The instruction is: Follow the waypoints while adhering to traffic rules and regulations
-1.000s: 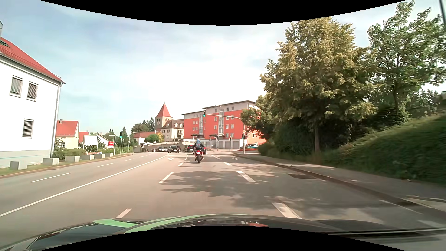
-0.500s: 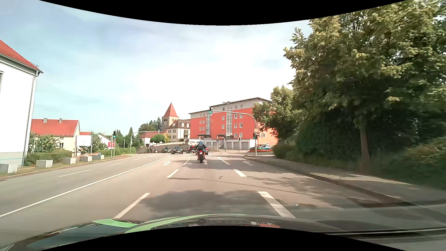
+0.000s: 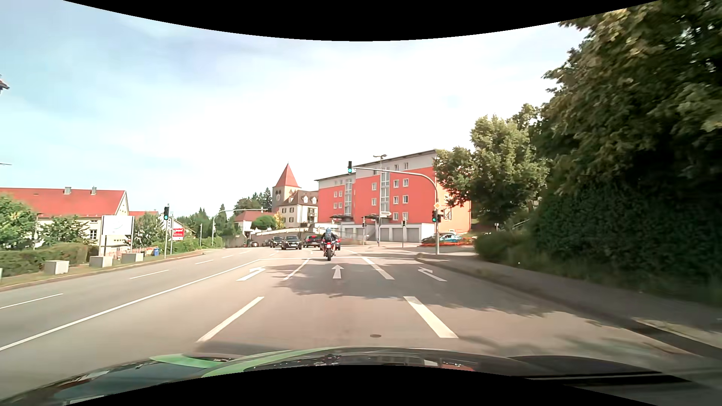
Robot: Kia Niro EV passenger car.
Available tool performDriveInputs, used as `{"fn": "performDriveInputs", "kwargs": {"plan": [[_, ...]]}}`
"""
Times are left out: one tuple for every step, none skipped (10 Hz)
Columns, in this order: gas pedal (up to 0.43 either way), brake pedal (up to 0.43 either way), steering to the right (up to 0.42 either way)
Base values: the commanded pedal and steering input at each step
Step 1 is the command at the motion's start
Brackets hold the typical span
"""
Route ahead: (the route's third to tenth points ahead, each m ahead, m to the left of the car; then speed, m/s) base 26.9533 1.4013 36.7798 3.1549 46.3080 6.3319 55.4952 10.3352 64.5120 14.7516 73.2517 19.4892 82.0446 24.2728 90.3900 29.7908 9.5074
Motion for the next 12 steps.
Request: {"fn": "performDriveInputs", "kwargs": {"plan": [[0.169,0.000,-0.029],[0.169,0.000,-0.027],[0.177,0.000,-0.025],[0.177,0.000,-0.024],[0.177,0.000,-0.023],[0.177,0.000,-0.023],[0.177,0.000,-0.023],[0.177,0.000,-0.023],[0.177,0.000,-0.023],[0.177,0.000,-0.024],[0.177,0.000,-0.024],[0.177,0.000,-0.024]]}}
